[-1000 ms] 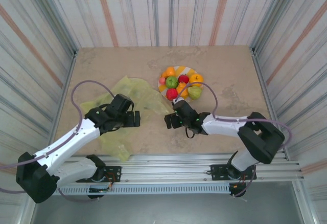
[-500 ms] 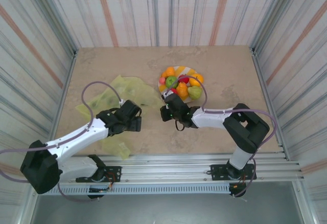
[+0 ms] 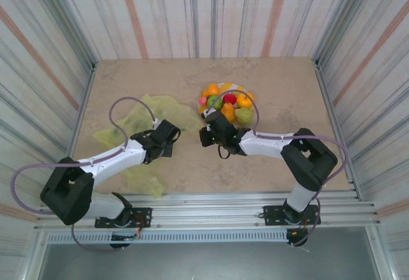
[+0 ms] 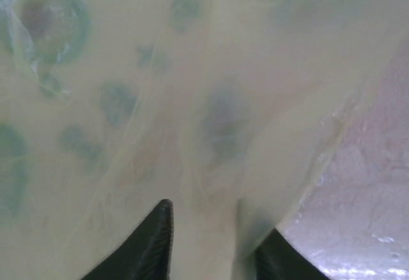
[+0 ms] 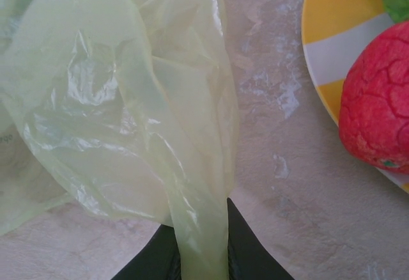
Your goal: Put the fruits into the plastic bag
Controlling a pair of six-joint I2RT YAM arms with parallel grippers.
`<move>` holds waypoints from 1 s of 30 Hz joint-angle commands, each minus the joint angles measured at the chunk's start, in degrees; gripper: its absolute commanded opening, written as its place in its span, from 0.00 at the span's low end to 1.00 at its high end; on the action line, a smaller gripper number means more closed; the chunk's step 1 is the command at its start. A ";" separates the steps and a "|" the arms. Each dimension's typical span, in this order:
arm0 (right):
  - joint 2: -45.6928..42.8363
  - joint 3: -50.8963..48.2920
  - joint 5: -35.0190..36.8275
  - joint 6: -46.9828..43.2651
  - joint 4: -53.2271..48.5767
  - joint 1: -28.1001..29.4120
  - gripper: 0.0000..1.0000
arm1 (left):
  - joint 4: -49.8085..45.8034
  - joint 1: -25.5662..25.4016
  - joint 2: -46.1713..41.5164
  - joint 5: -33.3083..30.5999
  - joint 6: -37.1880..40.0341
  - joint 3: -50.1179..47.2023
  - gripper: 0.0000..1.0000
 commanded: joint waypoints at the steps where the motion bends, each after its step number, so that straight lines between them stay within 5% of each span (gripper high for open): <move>1: 1.11 3.44 -1.40 -0.14 -1.74 -0.85 0.16 | 4.29 3.51 -0.15 4.67 1.51 -0.43 0.15; 6: 5.45 10.89 -2.24 2.80 -5.51 -2.25 0.13 | 4.82 9.11 -2.45 15.82 1.51 1.18 0.00; 10: 9.00 19.37 -4.21 2.79 -9.61 -3.73 0.15 | 0.71 12.00 -4.58 20.06 1.73 5.71 0.00; 15: 6.74 24.06 -9.47 -0.22 -13.45 -6.86 0.43 | -2.65 18.26 -5.00 27.84 0.66 10.48 0.00; 22: -6.12 16.79 -13.59 -2.83 -18.11 -10.94 0.84 | -9.92 22.39 -1.06 33.20 5.16 18.72 0.00; 30: -21.11 8.38 -5.43 -7.07 -28.96 -17.86 0.93 | -14.59 23.06 3.34 40.30 10.19 29.25 0.00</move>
